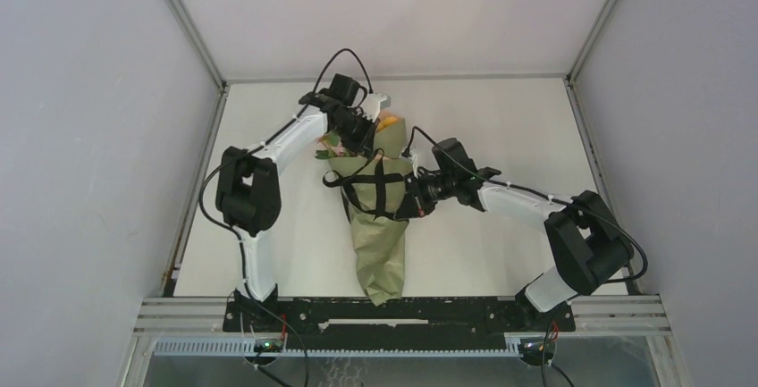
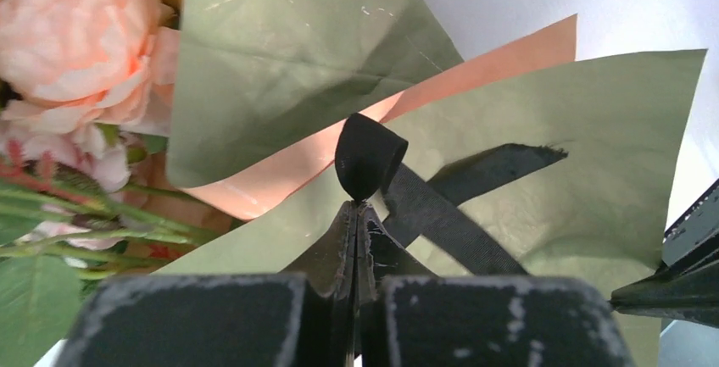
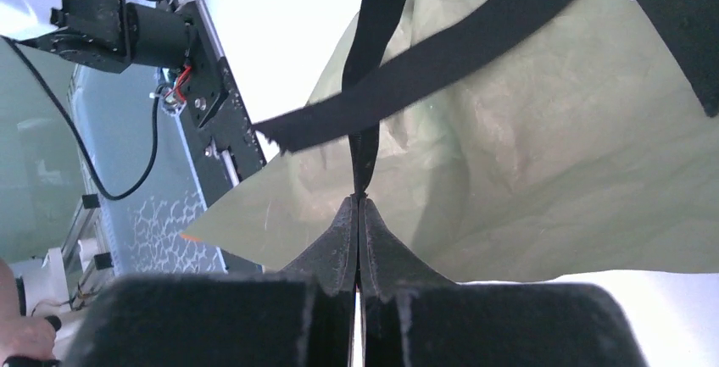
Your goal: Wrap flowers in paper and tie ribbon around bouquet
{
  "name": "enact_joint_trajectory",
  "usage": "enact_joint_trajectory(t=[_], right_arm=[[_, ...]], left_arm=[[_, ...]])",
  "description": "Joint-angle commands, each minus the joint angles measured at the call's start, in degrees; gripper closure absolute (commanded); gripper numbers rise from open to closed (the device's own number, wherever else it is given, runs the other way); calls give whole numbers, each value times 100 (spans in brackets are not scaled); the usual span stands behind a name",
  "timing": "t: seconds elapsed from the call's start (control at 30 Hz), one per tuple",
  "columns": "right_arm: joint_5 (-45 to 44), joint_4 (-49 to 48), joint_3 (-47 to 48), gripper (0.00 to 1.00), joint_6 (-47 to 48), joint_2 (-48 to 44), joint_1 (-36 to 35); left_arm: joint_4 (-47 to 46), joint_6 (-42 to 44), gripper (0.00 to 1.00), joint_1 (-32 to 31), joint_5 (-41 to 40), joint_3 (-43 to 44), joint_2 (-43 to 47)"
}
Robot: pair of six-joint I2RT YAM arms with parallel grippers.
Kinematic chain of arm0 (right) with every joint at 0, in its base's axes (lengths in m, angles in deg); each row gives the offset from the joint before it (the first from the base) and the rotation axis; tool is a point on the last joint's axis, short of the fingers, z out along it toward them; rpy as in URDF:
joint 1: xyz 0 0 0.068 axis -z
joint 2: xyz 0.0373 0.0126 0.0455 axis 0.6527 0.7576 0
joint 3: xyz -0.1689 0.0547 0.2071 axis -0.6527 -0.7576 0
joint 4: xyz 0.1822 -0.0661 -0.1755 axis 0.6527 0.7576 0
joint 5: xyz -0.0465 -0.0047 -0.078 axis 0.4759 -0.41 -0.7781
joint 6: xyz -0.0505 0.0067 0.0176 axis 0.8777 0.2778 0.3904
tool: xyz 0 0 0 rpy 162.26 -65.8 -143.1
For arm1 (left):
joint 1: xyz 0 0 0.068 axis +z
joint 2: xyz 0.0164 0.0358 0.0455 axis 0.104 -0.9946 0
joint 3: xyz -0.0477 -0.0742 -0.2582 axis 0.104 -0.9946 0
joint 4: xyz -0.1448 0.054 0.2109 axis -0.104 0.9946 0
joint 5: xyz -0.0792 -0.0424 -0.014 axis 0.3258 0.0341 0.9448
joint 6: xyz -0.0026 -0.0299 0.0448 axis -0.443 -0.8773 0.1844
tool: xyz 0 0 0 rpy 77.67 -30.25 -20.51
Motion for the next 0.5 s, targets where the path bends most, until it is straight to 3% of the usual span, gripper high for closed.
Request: enact_joint_trajectory(t=[0.0,0.1,0.3,0.47], right_arm=[[265,-127,60,100,175,-90,71],[454,-310,58,100,79,-81,182],[765,-1202,60,100,-472,-296,410],[804,-1570,60,100,-786,-218,551]], left_arm=[[-134,86,100,-275,44,-129,98],[-87,530,95,-479,-140,-353,220],[229,1819,66,-801,-18,-939,653],[488,2112,53,-655,294,-805,591]])
